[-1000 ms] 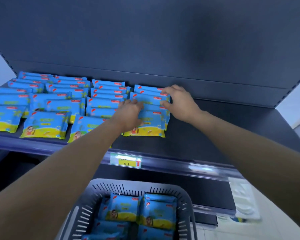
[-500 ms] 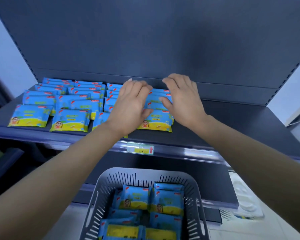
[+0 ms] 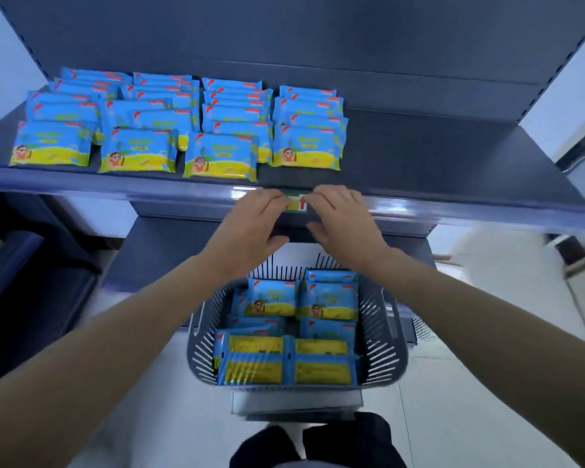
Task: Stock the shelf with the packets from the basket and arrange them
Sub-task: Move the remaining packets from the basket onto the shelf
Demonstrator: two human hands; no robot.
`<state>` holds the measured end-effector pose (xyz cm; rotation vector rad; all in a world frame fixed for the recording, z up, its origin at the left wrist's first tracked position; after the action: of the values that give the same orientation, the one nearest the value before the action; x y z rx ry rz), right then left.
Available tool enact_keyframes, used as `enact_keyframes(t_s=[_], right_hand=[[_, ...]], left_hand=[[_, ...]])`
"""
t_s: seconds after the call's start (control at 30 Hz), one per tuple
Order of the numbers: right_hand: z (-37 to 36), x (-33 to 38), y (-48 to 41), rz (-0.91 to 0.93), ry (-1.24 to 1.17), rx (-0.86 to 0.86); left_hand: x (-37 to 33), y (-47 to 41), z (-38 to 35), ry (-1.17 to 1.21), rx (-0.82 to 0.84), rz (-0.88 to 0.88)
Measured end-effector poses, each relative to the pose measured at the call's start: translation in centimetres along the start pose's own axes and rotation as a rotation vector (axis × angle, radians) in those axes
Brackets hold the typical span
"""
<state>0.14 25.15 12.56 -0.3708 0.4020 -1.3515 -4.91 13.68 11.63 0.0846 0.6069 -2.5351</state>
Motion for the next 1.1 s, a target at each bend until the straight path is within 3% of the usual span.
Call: enact_keyframes(t_s=[0.1,0.3,0.47,0.73,0.97,1.1], right_hand=[[-5.9,0.2,3.9,-0.037,-0.037,0.235],[-15.0,-1.1,10.8,-0.199,0.031,0.713],[-18.9,-1.6,14.5,-0.244,0.059,0.831],[-23.1,-2.3,16.0,-0.263,0.099,0.883],[-23.8,-2.3,16.1,-0.329,0.026,0.975],[-22.7,-1.8,15.5,-0.255,0.009,0.975]], left_hand=[[1.4,3.3,-4.7,-0.002,0.199,0.057],[5.1,7.8,-12.6,0.009,0.43,0.226],[5.8,8.8,-17.2,-0.042,0.497,0.216],[6.6,8.4,-23.7,-0.132,0.644,0.168],[7.1,9.1,-26.2,-0.226,0.728,0.215],[6.9,9.2,-26.1,-0.194,0.718,0.24]])
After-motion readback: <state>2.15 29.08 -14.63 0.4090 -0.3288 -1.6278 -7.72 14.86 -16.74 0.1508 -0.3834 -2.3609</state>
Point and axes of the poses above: each hand's wrist, its own y-axis away from the middle knuckle, its own z-axis out of the back of the hand, x = y × z, the point moved 7 cm from there along -y, towards the middle knuckle, and after that the axes turned 4 degrees about z, right-handed, at the moved point
